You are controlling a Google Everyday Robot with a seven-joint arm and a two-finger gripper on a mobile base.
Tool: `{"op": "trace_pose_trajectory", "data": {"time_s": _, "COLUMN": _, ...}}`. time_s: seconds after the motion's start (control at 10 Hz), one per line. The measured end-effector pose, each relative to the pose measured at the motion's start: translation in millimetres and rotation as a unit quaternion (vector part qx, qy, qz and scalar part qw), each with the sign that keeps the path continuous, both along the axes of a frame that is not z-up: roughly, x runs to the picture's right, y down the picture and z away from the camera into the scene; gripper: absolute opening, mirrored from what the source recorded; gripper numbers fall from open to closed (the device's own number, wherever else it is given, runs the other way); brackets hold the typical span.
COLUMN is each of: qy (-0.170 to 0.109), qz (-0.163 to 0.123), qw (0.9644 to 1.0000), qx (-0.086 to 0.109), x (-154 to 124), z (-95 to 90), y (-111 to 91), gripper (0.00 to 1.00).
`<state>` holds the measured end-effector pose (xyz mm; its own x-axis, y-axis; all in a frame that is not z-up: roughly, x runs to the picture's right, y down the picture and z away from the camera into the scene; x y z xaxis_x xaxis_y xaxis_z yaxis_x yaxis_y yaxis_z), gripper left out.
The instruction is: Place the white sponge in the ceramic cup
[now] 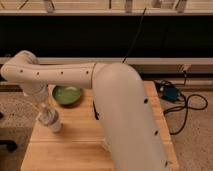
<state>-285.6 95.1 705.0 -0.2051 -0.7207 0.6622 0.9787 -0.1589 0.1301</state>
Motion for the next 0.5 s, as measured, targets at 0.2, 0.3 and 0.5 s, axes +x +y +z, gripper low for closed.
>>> {"op": "trace_pose_trajectory", "data": {"time_s": 0.2, "qy": -0.007, "qz": 0.007, "qw": 0.9999, "qx": 0.006, "x": 2, "z": -0.9, "y": -2, "gripper": 0.75}}
{"op": "trace_pose_trajectory", "data": {"time_s": 0.3, "qy": 0.001, "qz": 0.005, "qw": 0.9999, "qx": 0.014, "x": 2, "z": 3.1, "y": 0, "gripper": 0.64}}
{"op": "trace_pose_trajectory", "data": {"time_s": 0.5, "qy": 0.007, "qz": 0.004, "qw": 0.9998, "qx": 0.019, "x": 3, "z": 10.4, "y": 8, "gripper": 0.47}}
